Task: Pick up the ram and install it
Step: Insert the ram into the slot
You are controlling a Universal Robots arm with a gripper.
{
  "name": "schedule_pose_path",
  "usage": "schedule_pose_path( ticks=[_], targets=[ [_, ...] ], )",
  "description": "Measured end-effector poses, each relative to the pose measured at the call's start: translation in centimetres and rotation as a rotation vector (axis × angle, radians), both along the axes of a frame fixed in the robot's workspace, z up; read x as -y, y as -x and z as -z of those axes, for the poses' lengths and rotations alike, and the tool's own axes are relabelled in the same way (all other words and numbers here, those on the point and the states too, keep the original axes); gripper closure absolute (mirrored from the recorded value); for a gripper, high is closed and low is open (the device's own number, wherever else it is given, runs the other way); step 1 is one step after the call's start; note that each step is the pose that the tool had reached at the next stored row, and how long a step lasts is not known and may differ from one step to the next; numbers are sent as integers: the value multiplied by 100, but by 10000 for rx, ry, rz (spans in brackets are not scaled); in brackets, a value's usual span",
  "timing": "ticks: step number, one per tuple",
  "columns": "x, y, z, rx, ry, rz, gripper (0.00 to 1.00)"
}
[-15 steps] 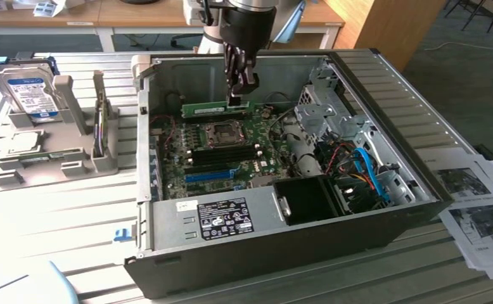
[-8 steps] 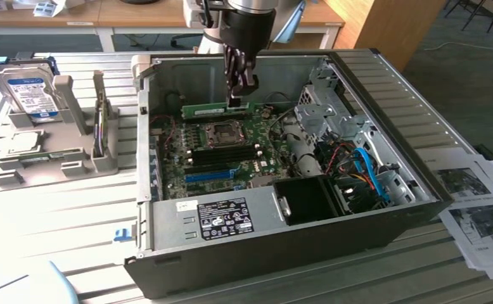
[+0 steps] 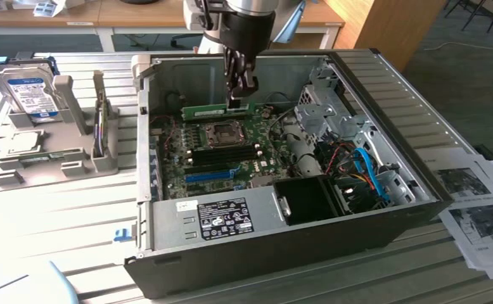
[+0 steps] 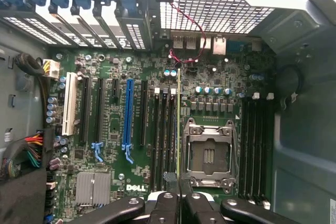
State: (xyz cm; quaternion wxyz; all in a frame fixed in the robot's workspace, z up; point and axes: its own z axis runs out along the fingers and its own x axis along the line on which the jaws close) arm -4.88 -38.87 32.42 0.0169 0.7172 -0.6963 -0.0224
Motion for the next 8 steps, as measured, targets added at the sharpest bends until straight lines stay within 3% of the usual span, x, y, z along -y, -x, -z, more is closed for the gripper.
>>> schedule_pose_path(
  ticks=[8],
  targets=[
    [0, 0, 31, 0, 0, 0, 89]
  ],
)
